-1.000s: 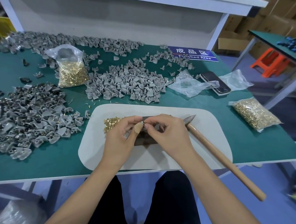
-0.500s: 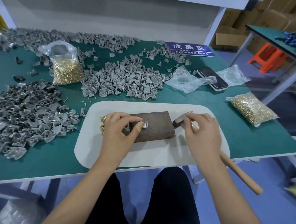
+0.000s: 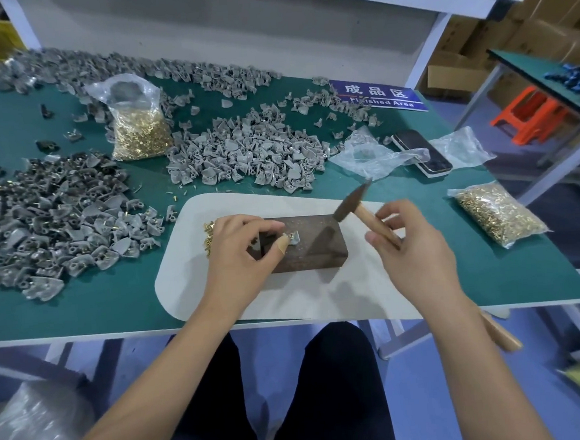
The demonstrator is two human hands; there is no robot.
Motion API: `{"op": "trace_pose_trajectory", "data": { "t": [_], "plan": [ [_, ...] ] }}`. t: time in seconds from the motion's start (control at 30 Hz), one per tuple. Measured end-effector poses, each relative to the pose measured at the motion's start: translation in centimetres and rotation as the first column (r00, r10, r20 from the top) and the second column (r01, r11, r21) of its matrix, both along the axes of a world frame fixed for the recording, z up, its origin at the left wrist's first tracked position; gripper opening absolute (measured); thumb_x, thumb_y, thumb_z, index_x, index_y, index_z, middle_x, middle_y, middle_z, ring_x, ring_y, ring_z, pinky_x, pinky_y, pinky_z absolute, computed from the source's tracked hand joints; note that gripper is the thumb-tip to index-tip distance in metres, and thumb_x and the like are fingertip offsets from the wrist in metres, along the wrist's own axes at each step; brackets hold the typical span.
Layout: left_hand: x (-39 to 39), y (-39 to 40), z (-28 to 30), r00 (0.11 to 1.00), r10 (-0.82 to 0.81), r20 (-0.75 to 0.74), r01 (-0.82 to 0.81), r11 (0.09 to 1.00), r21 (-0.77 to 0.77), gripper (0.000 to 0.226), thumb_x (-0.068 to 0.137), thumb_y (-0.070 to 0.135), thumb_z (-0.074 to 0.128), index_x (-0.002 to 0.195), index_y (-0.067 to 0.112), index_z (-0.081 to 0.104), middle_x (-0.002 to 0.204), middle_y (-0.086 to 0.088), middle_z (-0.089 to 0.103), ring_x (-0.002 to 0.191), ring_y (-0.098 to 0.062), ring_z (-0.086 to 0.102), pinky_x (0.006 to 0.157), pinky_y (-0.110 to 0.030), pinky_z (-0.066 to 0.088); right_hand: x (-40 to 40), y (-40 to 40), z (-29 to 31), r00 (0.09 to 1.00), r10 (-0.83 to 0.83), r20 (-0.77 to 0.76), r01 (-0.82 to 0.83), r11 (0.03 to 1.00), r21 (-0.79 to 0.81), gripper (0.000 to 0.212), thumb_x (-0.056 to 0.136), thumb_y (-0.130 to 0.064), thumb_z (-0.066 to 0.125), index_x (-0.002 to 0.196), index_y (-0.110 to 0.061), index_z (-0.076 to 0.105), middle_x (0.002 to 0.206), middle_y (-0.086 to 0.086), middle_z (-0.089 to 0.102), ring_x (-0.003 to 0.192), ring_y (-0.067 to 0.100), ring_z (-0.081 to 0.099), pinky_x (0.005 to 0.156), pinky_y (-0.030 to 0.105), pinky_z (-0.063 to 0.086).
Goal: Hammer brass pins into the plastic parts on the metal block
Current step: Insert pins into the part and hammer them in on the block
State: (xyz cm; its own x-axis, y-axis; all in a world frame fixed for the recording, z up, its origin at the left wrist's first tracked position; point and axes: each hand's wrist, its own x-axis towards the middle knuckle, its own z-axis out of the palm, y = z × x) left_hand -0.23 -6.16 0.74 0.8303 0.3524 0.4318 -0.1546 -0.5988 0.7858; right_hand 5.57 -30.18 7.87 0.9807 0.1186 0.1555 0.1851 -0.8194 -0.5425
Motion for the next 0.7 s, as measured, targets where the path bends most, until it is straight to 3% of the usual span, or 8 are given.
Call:
{"op": "trace_pose_trajectory", "data": {
  "t": [0.07,0.13,0.2,0.27,0.37,0.6,0.7],
  "plan": [
    [0.0,0.1,0.0,1.0,0.011,0.008,-0.011,1.0,0.0,0.016,0.084,0.028,0.08,0.1,0.031,0.077,0.096,0.014,0.065,0.107,-0.011,0.048,0.094,-0.02,0.038,-0.6,1.5,0.7,0.995,0.089,-0.048,-0.086,0.994,0.069,0.023,0.097,-0.037,0.065,0.106,-0.047,0.048,0.087,-0.024,0.068,0.08,0.002,0.061,0.068,0.037,0.05],
    [0.0,0.1,-0.1,1.0,0.019,0.018,-0.02,1.0,0.007,0.016,0.084,0.026,0.08,0.099,0.03,0.077,0.096,0.013,0.065,0.106,-0.013,0.05,0.094,-0.022,0.039,-1.3,3.0,1.1,0.99,0.14,-0.034,-0.137,0.987,0.084,0.025,0.098,-0.04,0.064,0.118,-0.051,0.054,0.097,-0.015,0.074,0.094,0.015,0.067,0.081,0.042,0.054],
    [0.0,0.1,-0.1,0.999,0.021,0.033,-0.021,1.0,0.016,0.014,0.084,0.024,0.081,0.096,0.029,0.078,0.094,0.012,0.066,0.104,-0.016,0.051,0.093,-0.024,0.039,-1.9,4.0,1.3,0.983,0.159,0.086,-0.152,0.985,-0.081,0.028,0.1,-0.048,0.056,0.128,-0.051,0.058,0.11,-0.012,0.074,0.104,0.023,0.066,0.078,0.037,0.05],
    [0.1,0.1,-0.2,0.999,0.017,0.04,-0.018,1.0,0.023,0.012,0.084,0.023,0.082,0.094,0.028,0.079,0.092,0.011,0.066,0.103,-0.018,0.053,0.092,-0.024,0.038,-2.3,4.8,1.5,0.965,0.194,0.174,-0.154,0.964,-0.218,0.033,0.102,-0.055,0.043,0.13,-0.05,0.061,0.108,-0.011,0.074,0.099,0.024,0.067,0.069,0.034,0.043],
    [0.0,0.3,-0.4,0.999,-0.001,0.043,0.0,1.0,0.024,0.012,0.085,0.021,0.081,0.095,0.027,0.079,0.092,0.011,0.066,0.103,-0.02,0.053,0.09,-0.02,0.035,-2.7,5.6,1.9,0.954,0.242,0.179,-0.176,0.931,-0.321,0.043,0.102,-0.058,0.031,0.132,-0.049,0.061,0.098,-0.006,0.07,0.089,0.03,0.068,0.065,0.037,0.045],
    [0.4,0.4,-0.7,0.999,-0.023,0.032,0.023,1.0,0.004,0.01,0.086,0.035,0.076,0.094,0.03,0.079,0.082,0.007,0.06,0.096,-0.017,0.05,0.084,-0.015,0.034,-3.1,6.0,3.3,0.891,0.279,0.359,-0.17,0.936,-0.307,0.03,0.105,-0.043,0.049,0.125,-0.038,0.07,0.089,-0.002,0.072,0.073,0.034,0.067,0.058,0.039,0.051],
    [0.5,0.5,-0.8,0.999,-0.022,0.028,0.023,1.0,-0.021,0.01,0.085,0.04,0.074,0.093,0.036,0.078,0.079,0.006,0.059,0.093,-0.015,0.05,0.081,-0.019,0.037,-3.1,6.0,3.3,0.882,0.314,0.351,-0.178,0.912,-0.369,0.03,0.105,-0.043,0.047,0.124,-0.037,0.07,0.084,-0.002,0.07,0.071,0.034,0.065,0.058,0.038,0.049]
  ]
}}
